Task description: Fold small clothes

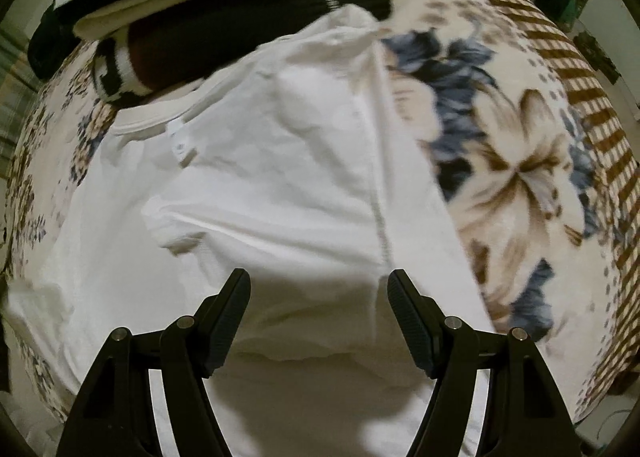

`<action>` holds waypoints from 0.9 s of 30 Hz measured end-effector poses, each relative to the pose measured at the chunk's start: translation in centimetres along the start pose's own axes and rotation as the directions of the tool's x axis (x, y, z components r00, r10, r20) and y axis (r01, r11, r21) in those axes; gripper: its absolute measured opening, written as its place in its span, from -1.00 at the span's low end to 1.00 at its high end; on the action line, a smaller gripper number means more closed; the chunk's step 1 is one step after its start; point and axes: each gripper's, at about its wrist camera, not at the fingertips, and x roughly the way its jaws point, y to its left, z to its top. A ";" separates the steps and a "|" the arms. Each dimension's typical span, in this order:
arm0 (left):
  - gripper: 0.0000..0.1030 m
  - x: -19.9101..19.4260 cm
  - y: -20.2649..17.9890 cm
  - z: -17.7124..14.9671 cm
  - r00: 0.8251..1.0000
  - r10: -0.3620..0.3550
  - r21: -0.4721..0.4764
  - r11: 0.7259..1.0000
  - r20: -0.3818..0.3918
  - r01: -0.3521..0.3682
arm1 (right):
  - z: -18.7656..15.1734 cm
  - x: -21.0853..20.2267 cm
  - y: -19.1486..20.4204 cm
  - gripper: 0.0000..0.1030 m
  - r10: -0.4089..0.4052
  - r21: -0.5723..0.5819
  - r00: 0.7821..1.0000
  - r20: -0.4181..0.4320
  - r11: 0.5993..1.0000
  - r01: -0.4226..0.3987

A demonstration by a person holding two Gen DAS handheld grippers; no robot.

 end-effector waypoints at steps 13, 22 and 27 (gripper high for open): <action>0.65 2.3 -2.6 -7.8 0.963 0.041 0.143 0.990 -0.266 -0.002 | 0.1 -3.3 -6.4 0.42 0.062 0.016 0.998 -0.010 0.998 -0.062; 0.65 5.4 1.8 -6.0 0.947 0.235 0.185 0.963 -0.220 -0.196 | 3.8 -1.7 1.4 0.42 0.352 -0.037 0.932 -0.090 0.934 -0.357; 0.65 7.6 2.8 -6.7 0.920 0.301 0.226 0.942 -0.252 -0.247 | 6.7 2.3 6.4 0.39 0.389 -0.089 0.902 -0.188 0.908 -0.410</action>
